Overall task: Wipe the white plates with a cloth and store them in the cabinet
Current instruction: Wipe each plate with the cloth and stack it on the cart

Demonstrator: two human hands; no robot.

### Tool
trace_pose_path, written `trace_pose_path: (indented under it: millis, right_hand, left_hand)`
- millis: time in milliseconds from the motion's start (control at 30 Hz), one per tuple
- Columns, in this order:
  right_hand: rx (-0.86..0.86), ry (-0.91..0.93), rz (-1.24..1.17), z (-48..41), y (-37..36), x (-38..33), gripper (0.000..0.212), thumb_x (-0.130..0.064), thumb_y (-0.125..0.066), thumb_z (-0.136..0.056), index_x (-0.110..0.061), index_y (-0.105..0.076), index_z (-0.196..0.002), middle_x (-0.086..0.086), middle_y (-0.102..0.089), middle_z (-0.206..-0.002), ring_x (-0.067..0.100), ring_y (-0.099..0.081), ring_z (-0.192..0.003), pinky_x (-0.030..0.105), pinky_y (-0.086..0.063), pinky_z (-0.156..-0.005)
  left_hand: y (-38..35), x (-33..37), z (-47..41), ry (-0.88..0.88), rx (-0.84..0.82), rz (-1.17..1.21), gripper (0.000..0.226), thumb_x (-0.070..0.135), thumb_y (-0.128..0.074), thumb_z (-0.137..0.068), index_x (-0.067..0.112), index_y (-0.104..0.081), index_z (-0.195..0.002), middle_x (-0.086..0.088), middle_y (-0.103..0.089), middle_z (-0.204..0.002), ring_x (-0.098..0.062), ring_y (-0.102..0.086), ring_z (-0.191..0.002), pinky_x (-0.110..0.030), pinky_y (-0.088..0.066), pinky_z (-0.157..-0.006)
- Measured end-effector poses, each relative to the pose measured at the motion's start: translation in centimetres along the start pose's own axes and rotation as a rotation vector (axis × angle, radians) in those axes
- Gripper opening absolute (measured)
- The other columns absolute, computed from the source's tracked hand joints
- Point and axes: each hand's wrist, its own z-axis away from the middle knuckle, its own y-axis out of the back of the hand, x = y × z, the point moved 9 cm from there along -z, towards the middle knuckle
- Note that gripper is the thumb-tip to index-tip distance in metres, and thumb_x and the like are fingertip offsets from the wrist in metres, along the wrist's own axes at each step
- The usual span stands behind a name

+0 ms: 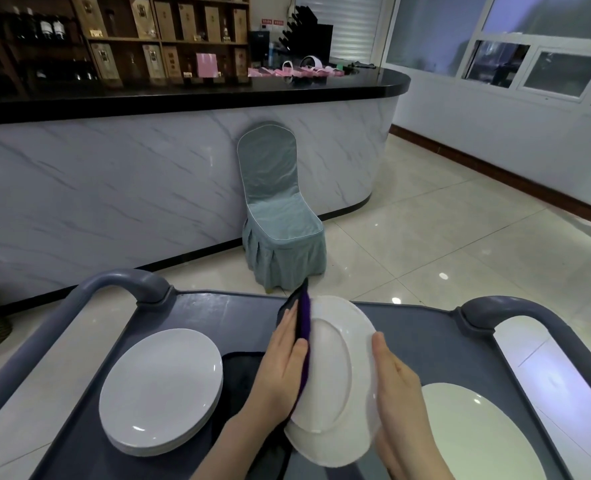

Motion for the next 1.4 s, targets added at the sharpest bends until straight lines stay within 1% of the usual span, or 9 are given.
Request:
trace_pose_path:
  millis: [167,333,500,667,800,933,1133,1233,1400]
  right_hand:
    - [0.049,-0.072,-0.084,-0.4,2.5,0.3,0.042,-0.051,-0.056,-0.093,-0.014,-0.076,-0.098,0.007,-0.078,-0.096,0.023,-0.076,-0.084,0.033,-0.055,-0.064]
    - [0.029,-0.091,-0.069,-0.7,1.8,0.9,0.043,-0.051,-0.057,-0.090,-0.015,-0.079,-0.090,0.008,-0.078,-0.098,0.023,-0.075,-0.087,0.037,-0.053,-0.073]
    - [-0.008,-0.096,-0.056,-1.5,1.3,0.0,0.042,-0.047,-0.056,-0.095,-0.014,-0.080,-0.082,0.008,-0.078,-0.090,0.021,-0.075,-0.075,0.029,-0.057,-0.056]
    - [0.135,-0.028,-0.196,-2.9,2.9,-2.4,0.037,-0.052,-0.060,-0.093,-0.017,-0.073,-0.095,-0.004,-0.079,-0.087,0.013,-0.075,-0.073,0.027,-0.056,-0.053]
    - [0.254,-0.062,-0.316,-3.6,2.4,-1.1,0.039,-0.052,-0.059,-0.093,-0.017,-0.070,-0.104,-0.007,-0.078,-0.091,0.016,-0.075,-0.082,0.031,-0.054,-0.065]
    - [0.310,-0.122,-0.319,-3.6,2.1,0.9,0.037,-0.055,-0.055,-0.094,-0.020,-0.069,-0.097,-0.003,-0.078,-0.084,0.018,-0.074,-0.076,0.032,-0.053,-0.063]
    - [0.330,-0.080,-0.356,-3.7,2.8,-0.5,0.033,-0.053,-0.056,-0.095,-0.022,-0.066,-0.095,-0.010,-0.077,-0.079,0.015,-0.072,-0.079,0.029,-0.052,-0.059]
    - [0.307,-0.110,-0.337,-3.4,2.6,-0.1,0.034,-0.053,-0.055,-0.095,-0.021,-0.066,-0.096,-0.004,-0.078,-0.084,0.017,-0.073,-0.075,0.030,-0.053,-0.058]
    - [0.177,-0.199,-0.229,-2.4,0.6,2.1,0.046,-0.054,-0.053,-0.095,-0.013,-0.073,-0.100,0.005,-0.079,-0.088,0.019,-0.076,-0.076,0.034,-0.054,-0.069]
  left_hand:
    - [0.1,-2.5,3.0,0.080,-0.011,-0.005,0.059,0.029,-0.034,-0.094,0.059,-0.012,-0.140,0.052,-0.012,-0.144,0.013,-0.010,-0.143,-0.005,-0.009,-0.114]
    - [-0.1,-0.5,1.7,-0.021,-0.011,-0.117,0.059,0.026,-0.033,-0.098,0.046,-0.008,-0.147,0.043,-0.006,-0.152,0.005,-0.002,-0.147,-0.028,-0.006,-0.122]
    - [1.1,1.0,0.5,-0.099,-0.025,-0.155,0.060,0.021,-0.034,-0.098,0.044,-0.011,-0.148,0.038,-0.009,-0.155,0.005,-0.006,-0.147,-0.031,-0.008,-0.122]
    - [0.5,-1.1,4.2,0.027,0.069,0.017,0.063,0.004,-0.040,-0.101,0.025,-0.011,-0.154,0.009,-0.014,-0.163,-0.004,-0.011,-0.149,-0.040,-0.012,-0.124]
    - [-3.3,2.6,6.8,-0.243,0.082,-0.290,0.066,0.008,-0.050,-0.084,0.001,-0.030,-0.147,-0.025,-0.024,-0.149,-0.014,-0.016,-0.144,-0.021,-0.006,-0.118]
    - [-5.5,4.0,7.3,-0.421,-0.048,-0.582,0.055,0.027,-0.042,-0.084,0.015,-0.041,-0.138,-0.007,-0.042,-0.148,-0.020,-0.033,-0.139,-0.032,-0.024,-0.111]
    - [-3.1,2.9,6.5,-0.345,0.071,-0.455,0.053,0.021,-0.041,-0.090,0.006,-0.044,-0.141,-0.006,-0.032,-0.151,-0.022,-0.027,-0.142,-0.027,-0.011,-0.118]
    - [-4.4,4.7,6.8,-0.519,-0.017,-0.566,0.048,0.024,-0.044,-0.089,0.016,-0.045,-0.136,-0.002,-0.040,-0.150,-0.022,-0.029,-0.143,-0.035,-0.022,-0.116]
    - [-5.4,6.6,4.3,-0.477,-0.186,-0.479,0.052,0.022,-0.034,-0.100,0.022,-0.026,-0.152,0.012,-0.021,-0.161,-0.013,-0.013,-0.150,-0.034,-0.005,-0.122]
